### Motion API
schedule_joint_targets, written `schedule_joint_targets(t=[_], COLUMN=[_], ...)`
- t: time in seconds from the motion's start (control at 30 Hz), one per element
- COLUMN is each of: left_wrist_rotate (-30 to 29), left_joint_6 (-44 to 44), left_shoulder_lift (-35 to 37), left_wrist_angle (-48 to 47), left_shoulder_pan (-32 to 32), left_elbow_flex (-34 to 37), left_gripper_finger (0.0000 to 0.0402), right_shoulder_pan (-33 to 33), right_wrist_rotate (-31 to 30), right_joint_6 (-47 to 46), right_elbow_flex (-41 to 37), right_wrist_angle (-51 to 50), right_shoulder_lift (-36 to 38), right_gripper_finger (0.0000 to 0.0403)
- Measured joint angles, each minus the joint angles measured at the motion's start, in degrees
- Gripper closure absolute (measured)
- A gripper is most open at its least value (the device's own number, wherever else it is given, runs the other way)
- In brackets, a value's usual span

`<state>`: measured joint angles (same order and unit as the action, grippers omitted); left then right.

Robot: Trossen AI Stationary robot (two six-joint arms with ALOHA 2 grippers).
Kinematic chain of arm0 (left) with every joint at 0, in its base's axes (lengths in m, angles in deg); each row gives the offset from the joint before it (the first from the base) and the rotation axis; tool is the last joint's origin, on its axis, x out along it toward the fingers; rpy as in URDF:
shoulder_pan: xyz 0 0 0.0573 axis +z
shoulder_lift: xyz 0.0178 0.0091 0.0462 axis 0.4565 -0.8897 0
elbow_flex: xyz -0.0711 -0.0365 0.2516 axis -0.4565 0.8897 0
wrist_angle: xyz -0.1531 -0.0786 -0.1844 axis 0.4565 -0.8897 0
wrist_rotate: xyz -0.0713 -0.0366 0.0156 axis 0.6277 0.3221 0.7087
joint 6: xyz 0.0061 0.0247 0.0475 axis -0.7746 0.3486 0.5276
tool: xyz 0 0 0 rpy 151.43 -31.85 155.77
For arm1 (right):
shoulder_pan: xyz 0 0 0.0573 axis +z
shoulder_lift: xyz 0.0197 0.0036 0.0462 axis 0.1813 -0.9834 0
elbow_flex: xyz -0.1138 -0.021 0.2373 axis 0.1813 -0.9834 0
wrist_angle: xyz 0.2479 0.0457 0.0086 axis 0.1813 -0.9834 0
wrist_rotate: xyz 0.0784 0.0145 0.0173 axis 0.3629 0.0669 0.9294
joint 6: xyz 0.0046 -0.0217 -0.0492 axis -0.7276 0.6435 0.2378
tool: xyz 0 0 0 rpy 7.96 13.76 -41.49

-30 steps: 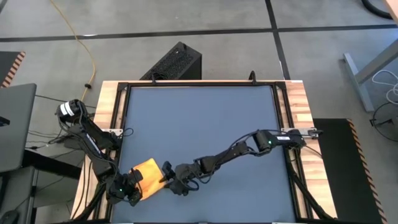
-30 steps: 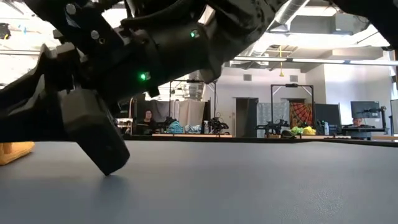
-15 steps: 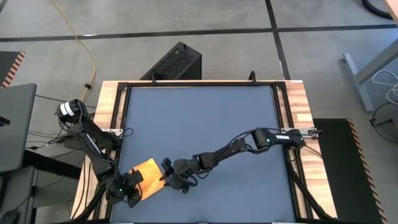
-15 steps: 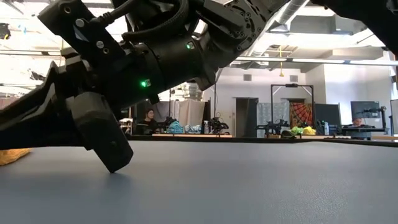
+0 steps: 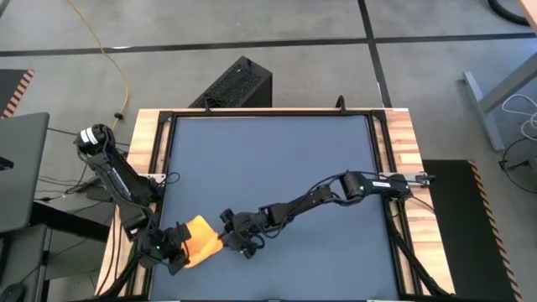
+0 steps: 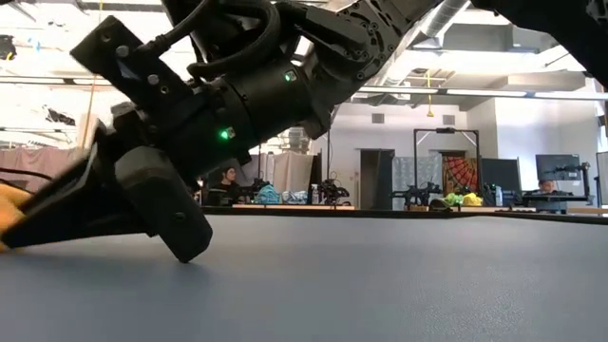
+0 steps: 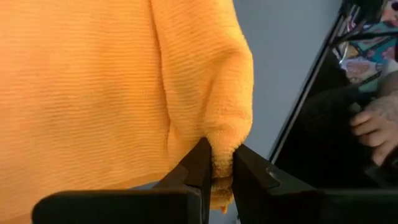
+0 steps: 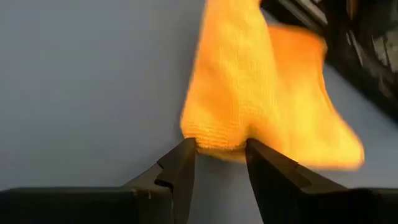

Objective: Roll towel
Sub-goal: Roll the orange microfiber towel

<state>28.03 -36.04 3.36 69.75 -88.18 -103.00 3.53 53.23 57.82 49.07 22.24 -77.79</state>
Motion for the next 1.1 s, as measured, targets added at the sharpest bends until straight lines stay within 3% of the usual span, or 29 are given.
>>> schedule_joint_targets(t=[0.07, 0.17, 0.3, 0.43, 0.5, 0.8, 1.1], left_wrist_rotate=[-0.23, -0.17, 2.79, 4.7, 4.63, 2.88, 1.77], left_joint_6=[0.0, 0.0, -1.64, -2.03, -2.03, -2.16, -0.83], left_shoulder_lift=[-0.04, -1.73, -5.12, -6.78, -6.76, -6.78, -6.78], left_wrist_angle=[-0.55, -0.48, 0.24, 0.54, 0.32, 0.38, 0.78], left_shoulder_pan=[-0.03, -0.17, -0.17, -0.15, -0.15, -0.42, -0.44], left_elbow_flex=[0.0, 0.0, 0.0, -0.07, -0.07, -0.07, -0.07], left_gripper_finger=[0.0365, 0.0365, 0.0365, 0.0369, 0.0374, 0.0386, 0.035], right_shoulder_pan=[0.08, -0.13, -1.47, -3.92, -4.5, -1.2, -0.56], right_wrist_rotate=[-3.79, -4.63, -0.79, 13.6, 17.48, 17.73, 8.17], right_joint_6=[-2.57, -3.98, -7.97, -16.1, -18.9, -18.66, -18.14], right_elbow_flex=[-0.06, -0.16, -0.24, -0.21, -0.2, 0.15, 0.59], right_wrist_angle=[-3.02, -12.03, -21.23, -12.68, -6.59, 7.78, 12.17], right_shoulder_lift=[0.99, 4.26, 8.71, 9.6, 8.47, 1.1, 0.64], right_gripper_finger=[0.0235, 0.0235, 0.0235, 0.0235, 0.0235, 0.0233, 0.0232])
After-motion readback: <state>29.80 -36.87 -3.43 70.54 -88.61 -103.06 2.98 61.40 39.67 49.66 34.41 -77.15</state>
